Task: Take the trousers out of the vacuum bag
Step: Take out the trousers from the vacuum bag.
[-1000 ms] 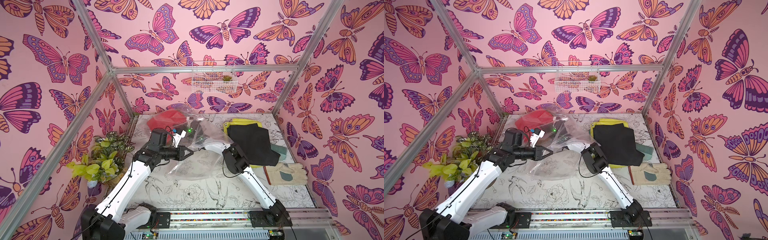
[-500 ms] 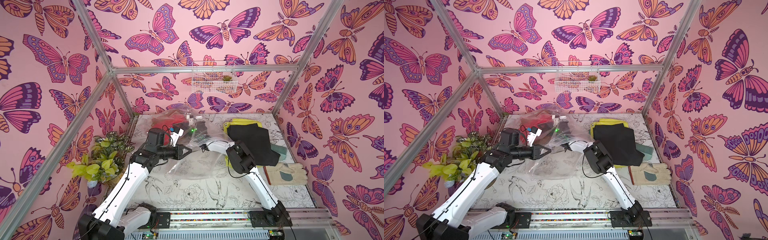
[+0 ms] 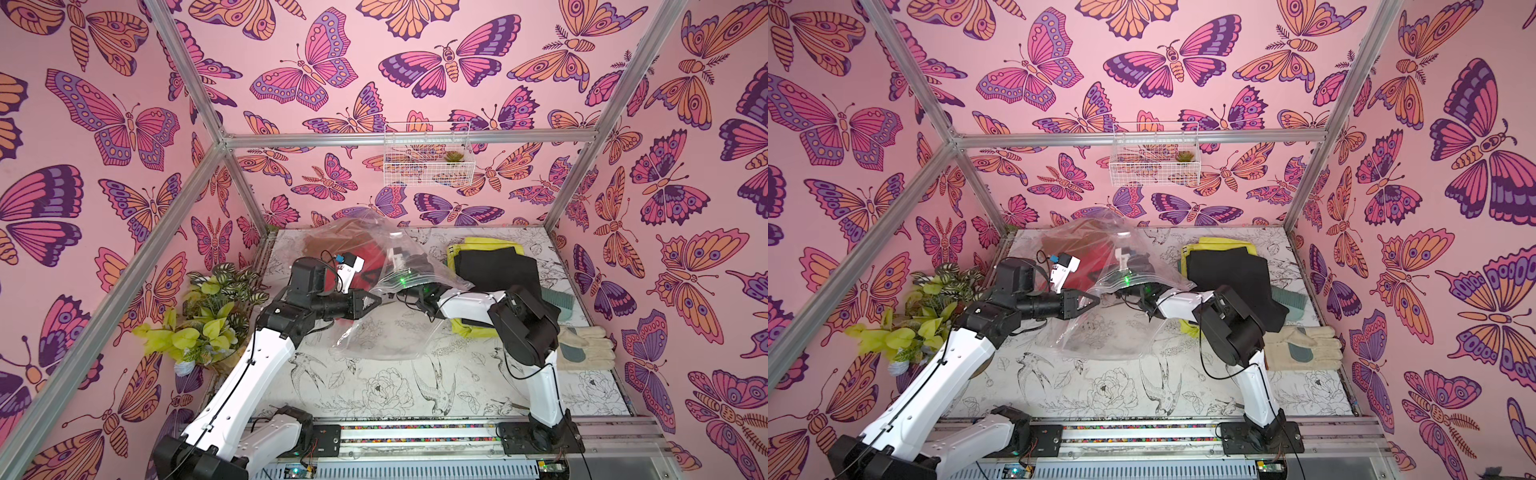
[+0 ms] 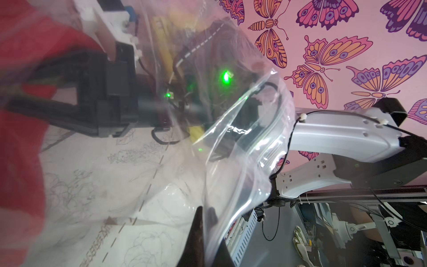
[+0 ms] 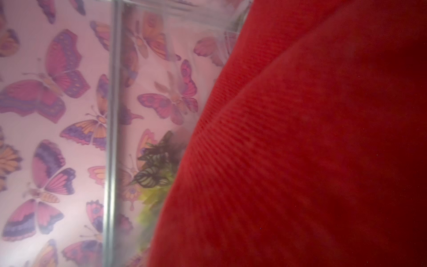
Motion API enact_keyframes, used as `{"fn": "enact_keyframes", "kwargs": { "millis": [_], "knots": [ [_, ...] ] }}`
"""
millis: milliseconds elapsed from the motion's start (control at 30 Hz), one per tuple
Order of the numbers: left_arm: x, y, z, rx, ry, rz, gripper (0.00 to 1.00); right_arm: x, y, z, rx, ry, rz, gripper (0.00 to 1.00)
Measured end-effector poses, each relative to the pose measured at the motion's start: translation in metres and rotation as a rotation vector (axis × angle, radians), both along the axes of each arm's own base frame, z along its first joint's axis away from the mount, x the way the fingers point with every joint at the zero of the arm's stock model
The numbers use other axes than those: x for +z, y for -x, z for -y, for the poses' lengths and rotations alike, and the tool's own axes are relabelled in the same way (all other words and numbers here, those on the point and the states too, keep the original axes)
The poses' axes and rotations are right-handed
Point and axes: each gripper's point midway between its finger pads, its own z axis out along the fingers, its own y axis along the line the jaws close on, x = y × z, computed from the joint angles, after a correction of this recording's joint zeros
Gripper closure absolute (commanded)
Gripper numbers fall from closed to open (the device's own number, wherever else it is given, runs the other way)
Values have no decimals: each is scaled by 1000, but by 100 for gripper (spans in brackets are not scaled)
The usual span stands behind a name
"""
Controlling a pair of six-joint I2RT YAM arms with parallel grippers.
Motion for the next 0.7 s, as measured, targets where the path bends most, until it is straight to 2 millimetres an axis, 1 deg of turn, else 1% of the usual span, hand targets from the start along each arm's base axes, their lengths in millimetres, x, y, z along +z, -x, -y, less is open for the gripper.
{"fn": "enact_keyframes", "kwargs": {
  "millis": [133, 200, 233, 300, 400, 433, 600, 633, 700],
  "knots": [
    [-3, 1, 0, 2, -1, -9, 100, -34, 10, 15, -23, 89, -53, 99],
    [-6, 2, -1, 3, -1, -18, 100, -53, 15, 25, -41, 138, -81, 95],
    [-7, 2, -1, 4, -2, -21, 100, -62, 18, 31, -51, 160, -90, 91],
    [-9, 3, -1, 5, -2, -30, 100, -78, 25, 43, -71, 204, -111, 79],
    [-12, 4, -1, 7, -2, -39, 100, -96, 35, 57, -85, 252, -131, 63],
    [-12, 4, -1, 8, -1, -42, 100, -101, 38, 60, -88, 264, -139, 59],
    [-16, 5, -1, 14, 3, -59, 100, -116, 45, 74, -117, 302, -163, 27],
    [-17, 5, -1, 14, 3, -62, 100, -117, 46, 76, -127, 306, -168, 24],
    [-18, 5, -1, 12, 7, -68, 100, -119, 47, 80, -147, 308, -174, 21]
  ]
}}
